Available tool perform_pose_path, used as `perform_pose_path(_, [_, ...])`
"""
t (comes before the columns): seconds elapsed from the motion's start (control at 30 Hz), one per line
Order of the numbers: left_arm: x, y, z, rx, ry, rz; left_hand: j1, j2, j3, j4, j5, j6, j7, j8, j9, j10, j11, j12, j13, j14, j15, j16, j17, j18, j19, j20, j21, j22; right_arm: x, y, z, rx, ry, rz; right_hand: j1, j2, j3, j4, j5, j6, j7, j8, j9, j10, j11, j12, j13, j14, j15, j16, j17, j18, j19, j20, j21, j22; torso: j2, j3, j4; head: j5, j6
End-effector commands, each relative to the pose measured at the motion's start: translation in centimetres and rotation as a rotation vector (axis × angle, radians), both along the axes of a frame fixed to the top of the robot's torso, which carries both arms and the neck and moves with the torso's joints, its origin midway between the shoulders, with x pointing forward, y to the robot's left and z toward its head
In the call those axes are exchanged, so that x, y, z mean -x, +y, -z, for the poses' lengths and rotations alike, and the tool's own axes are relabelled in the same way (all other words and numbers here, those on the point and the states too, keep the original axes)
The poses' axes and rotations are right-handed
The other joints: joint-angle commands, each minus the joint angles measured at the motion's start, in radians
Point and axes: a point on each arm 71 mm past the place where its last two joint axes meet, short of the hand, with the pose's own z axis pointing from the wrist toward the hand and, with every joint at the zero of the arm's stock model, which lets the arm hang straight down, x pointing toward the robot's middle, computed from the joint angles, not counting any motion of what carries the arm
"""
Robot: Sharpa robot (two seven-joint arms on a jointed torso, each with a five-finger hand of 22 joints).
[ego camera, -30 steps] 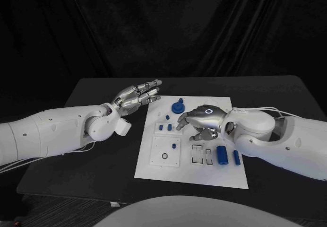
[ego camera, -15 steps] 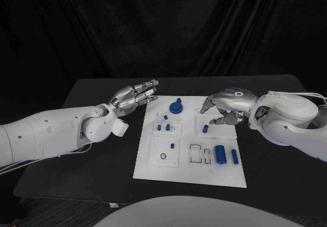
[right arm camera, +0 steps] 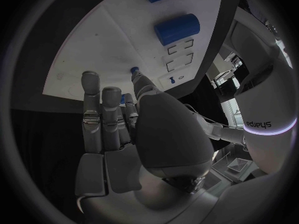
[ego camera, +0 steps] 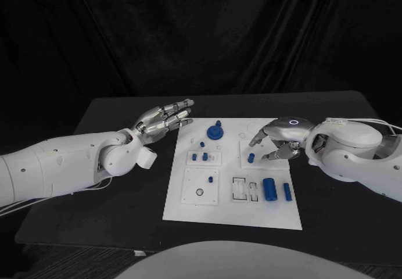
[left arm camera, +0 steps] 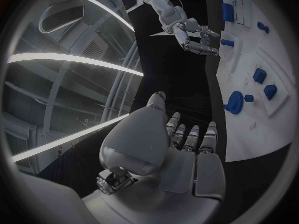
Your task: Assemble the parts on the task board
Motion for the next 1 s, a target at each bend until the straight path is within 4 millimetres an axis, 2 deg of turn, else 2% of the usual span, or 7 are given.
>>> perform_pose_path(0.03, [0.1, -0.1, -0.1, 0.023, -0.008, 0.011, 0.004, 0.006, 0.000, -0.008, 0.003, 0.007, -0.003, 0.006, 0.001, 0.005, 0.000, 0.003, 0.001, 0.003, 0.002, 0.005, 0.001, 0.020, 0.000, 0.004, 0.004, 0.000, -0.1, 0.1, 0.6, 0.001, 0.021, 0.015, 0.014, 0.004, 0.000, -0.008, 0.000, 0.008, 0.002, 0.000, -0.002, 0.019, -0.003, -0.004, 0.001, 0.013, 0.000, 0.004, 0.001, -0.004, 0.013, -0.001, 0.007, 0.046, -0.001, 0.0005, 0.0024, 0.000, 0.000])
perform_pose_path(0.27, [0.2, 0.0, 0.1, 0.024, -0.002, 0.016, 0.005, 0.007, 0.001, -0.010, 0.005, 0.006, -0.001, 0.007, 0.001, 0.005, 0.002, 0.003, 0.001, 0.002, 0.003, 0.004, 0.000, 0.019, -0.002, 0.004, 0.004, -0.002, -0.1, 1.0, 1.8, -0.018, 0.029, -0.008, 0.017, 0.011, 0.002, -0.020, 0.006, 0.011, 0.006, 0.000, -0.005, 0.074, -0.008, -0.008, 0.001, 0.024, 0.010, 0.007, 0.008, -0.008, 0.022, 0.005, 0.016, 0.049, -0.002, -0.0006, 0.0047, -0.008, 0.000])
perform_pose_path(0.53, [0.2, -0.1, 0.1, 0.025, 0.002, 0.019, 0.007, 0.009, 0.004, -0.012, 0.006, 0.011, 0.002, 0.008, 0.002, 0.006, 0.005, 0.004, 0.002, 0.001, 0.003, 0.004, 0.000, 0.019, -0.002, 0.004, 0.003, -0.003, -0.3, 1.7, 2.4, -0.039, 0.022, -0.023, 0.022, 0.020, 0.007, -0.035, 0.013, 0.001, 0.034, -0.003, -0.011, 0.120, -0.006, -0.034, -0.001, 0.020, 0.015, -0.008, -0.006, -0.005, 0.019, 0.009, -0.006, 0.047, -0.002, -0.0007, -0.0022, 0.001, 0.000])
perform_pose_path(0.67, [0.2, 0.0, 0.2, 0.024, 0.003, 0.020, 0.008, 0.010, 0.005, -0.013, 0.007, 0.013, 0.003, 0.009, 0.002, 0.006, 0.006, 0.005, 0.002, 0.001, 0.003, 0.004, 0.000, 0.019, -0.002, 0.004, 0.003, -0.003, -0.2, 2.1, 2.7, -0.046, 0.024, -0.034, 0.025, 0.025, 0.010, -0.040, 0.015, 0.019, 0.043, 0.005, -0.009, 0.142, -0.006, -0.044, -0.001, 0.019, 0.015, -0.010, -0.007, -0.005, 0.018, 0.010, -0.008, 0.048, -0.001, -0.0007, 0.0020, -0.004, 0.000])
perform_pose_path(0.8, [0.2, -0.1, 0.2, 0.025, 0.004, 0.022, 0.008, 0.011, 0.006, -0.014, 0.008, 0.018, 0.005, 0.011, 0.003, 0.008, 0.008, 0.006, 0.002, 0.001, 0.003, 0.004, 0.000, 0.019, -0.003, 0.004, 0.003, -0.004, -0.2, 2.2, 2.8, -0.058, 0.019, -0.041, 0.028, 0.031, 0.021, -0.043, 0.017, 0.071, 0.064, 0.027, 0.002, 0.185, -0.011, -0.065, -0.001, 0.021, 0.011, -0.009, -0.003, -0.004, 0.019, 0.008, -0.006, 0.050, -0.001, -0.0007, 0.0047, -0.005, 0.000])
perform_pose_path(0.87, [0.2, -0.1, 0.2, 0.025, 0.005, 0.023, 0.008, 0.013, 0.007, -0.015, 0.010, 0.021, 0.006, 0.013, 0.003, 0.009, 0.010, 0.007, 0.002, 0.001, 0.003, 0.004, 0.000, 0.019, -0.002, 0.004, 0.003, -0.004, -0.2, 2.3, 2.8, -0.067, 0.012, -0.043, 0.047, 0.037, 0.050, -0.045, 0.028, 0.147, 0.071, 0.060, 0.022, 0.261, -0.024, -0.075, 0.001, 0.021, 0.000, -0.009, -0.002, -0.004, 0.019, 0.000, -0.005, 0.052, -0.001, -0.0005, 0.0047, -0.003, 0.000])
perform_pose_path(1.0, [0.2, -0.1, 0.3, 0.025, 0.007, 0.024, 0.009, 0.017, 0.010, -0.017, 0.016, 0.029, 0.010, 0.016, 0.004, 0.011, 0.014, 0.008, 0.003, 0.001, 0.003, 0.005, 0.000, 0.019, -0.003, 0.005, 0.003, -0.005, -0.2, 2.2, 2.7, -0.083, -0.003, -0.043, 0.059, 0.032, 0.082, -0.042, 0.032, 0.214, 0.085, 0.095, 0.046, 0.322, -0.038, -0.102, -0.001, 0.021, -0.010, -0.011, -0.001, -0.004, 0.018, -0.011, -0.001, 0.054, 0.000, -0.0006, 0.0034, 0.001, 0.000])
